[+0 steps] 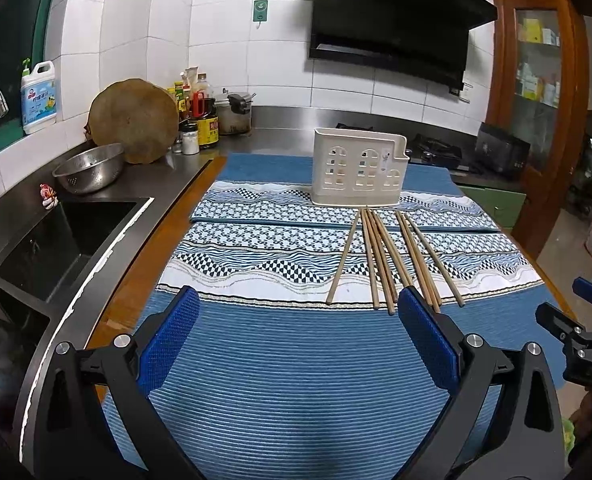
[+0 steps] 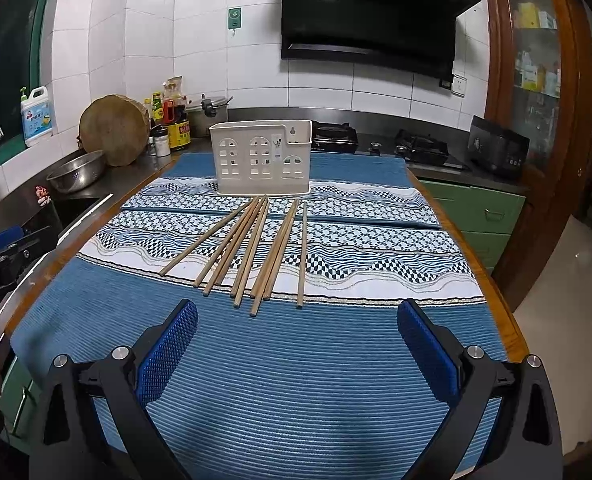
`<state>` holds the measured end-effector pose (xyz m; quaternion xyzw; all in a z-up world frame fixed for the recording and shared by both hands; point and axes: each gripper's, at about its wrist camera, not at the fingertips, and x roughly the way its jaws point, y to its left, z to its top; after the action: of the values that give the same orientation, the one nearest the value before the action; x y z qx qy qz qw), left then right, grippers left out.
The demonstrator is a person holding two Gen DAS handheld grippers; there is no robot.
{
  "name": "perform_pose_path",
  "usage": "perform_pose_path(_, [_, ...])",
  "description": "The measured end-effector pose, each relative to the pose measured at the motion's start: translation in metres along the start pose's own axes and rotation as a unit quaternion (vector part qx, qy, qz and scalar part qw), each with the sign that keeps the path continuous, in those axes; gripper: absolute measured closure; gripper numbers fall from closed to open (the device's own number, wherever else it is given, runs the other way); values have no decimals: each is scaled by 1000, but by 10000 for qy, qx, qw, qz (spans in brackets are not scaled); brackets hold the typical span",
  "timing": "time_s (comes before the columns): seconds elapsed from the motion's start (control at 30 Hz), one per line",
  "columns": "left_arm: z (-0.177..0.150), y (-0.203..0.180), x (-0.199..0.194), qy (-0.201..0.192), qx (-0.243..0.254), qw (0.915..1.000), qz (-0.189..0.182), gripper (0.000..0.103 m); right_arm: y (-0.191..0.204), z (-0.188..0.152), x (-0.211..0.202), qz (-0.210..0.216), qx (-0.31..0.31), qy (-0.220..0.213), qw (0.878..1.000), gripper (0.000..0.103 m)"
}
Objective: Organize utensils
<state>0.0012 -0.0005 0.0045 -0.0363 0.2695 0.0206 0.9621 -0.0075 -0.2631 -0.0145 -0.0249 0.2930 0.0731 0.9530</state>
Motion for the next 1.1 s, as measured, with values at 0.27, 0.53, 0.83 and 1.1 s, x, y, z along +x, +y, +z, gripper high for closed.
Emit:
perform_pose_path(0.27, [-2, 0, 2, 14, -21, 10000, -4, 5, 2, 0, 4, 1, -15, 56, 10000, 6])
perform_pose_path(0.53, [-1, 1, 4, 12, -44, 10000, 30, 5, 0, 0, 8, 5, 4, 70, 10000, 6])
perform_pose_path(0.83, [0, -1, 9, 14, -15, 10000, 18, 5, -2, 2, 13, 8, 26, 91, 10000, 6])
perform_pose_path(1.1, [4, -4, 20, 16, -18, 10000, -27, 5, -4, 2, 25, 61, 28, 145, 9999, 6])
